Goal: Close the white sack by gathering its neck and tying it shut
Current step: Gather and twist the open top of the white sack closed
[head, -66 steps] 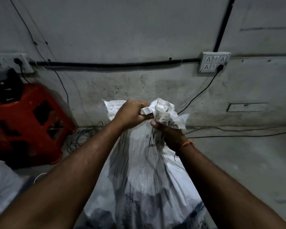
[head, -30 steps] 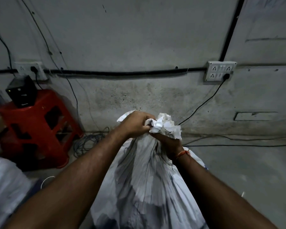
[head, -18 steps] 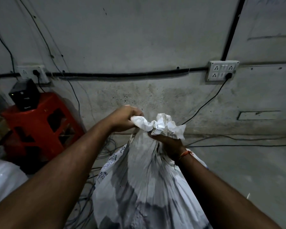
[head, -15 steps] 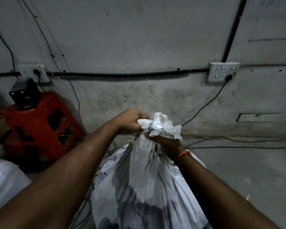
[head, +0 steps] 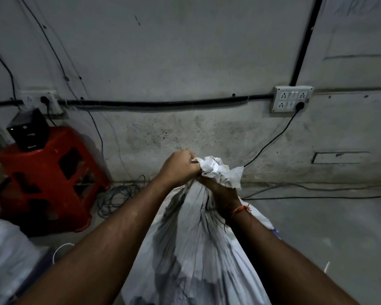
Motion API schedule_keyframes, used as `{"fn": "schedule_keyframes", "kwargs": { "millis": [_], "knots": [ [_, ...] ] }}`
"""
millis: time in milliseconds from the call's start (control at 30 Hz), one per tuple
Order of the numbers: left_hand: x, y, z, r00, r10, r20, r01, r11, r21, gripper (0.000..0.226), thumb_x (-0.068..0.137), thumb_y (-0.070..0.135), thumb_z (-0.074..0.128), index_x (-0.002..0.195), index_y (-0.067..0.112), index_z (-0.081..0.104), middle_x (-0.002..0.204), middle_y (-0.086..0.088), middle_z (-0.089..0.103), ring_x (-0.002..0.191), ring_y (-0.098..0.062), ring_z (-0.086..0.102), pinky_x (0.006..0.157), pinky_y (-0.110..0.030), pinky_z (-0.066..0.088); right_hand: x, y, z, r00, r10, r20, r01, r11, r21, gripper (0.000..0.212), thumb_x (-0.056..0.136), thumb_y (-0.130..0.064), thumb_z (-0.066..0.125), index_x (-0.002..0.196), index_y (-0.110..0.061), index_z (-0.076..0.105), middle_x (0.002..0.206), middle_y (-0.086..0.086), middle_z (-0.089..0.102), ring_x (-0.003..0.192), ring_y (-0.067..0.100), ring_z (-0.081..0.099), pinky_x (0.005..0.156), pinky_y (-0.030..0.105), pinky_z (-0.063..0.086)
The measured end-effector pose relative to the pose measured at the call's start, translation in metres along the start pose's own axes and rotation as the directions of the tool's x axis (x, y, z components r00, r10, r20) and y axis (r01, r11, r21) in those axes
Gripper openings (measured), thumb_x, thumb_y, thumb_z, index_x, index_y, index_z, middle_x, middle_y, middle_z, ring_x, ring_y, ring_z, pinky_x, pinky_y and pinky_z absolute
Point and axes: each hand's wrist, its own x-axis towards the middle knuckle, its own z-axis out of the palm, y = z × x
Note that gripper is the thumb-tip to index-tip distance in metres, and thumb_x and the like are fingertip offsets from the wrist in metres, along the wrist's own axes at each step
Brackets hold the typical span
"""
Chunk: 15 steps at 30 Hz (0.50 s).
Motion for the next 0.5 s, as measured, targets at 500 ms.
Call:
{"fn": "schedule_keyframes", "kwargs": {
  "millis": [500],
  "knots": [
    [-0.056,-0.066,0.033,0.956,0.001,0.292,0.165,0.824,-0.542,0.095,0.080,0.036,0.081,0.156,0.021,0.026,0.145,0.013,0.055,0.129,0.004,0.057,0.108,-0.019,0.048,0.004,-0.005,0.002,0.991,0.129,0.033,-0.130,0.991,0.019,0.038,0.079,-0.015,0.082,0.115,-0.005,0.072,0.113,0.018,0.075,0.108,0.036,0.072,0.090,0.047,0.059]
  ]
}}
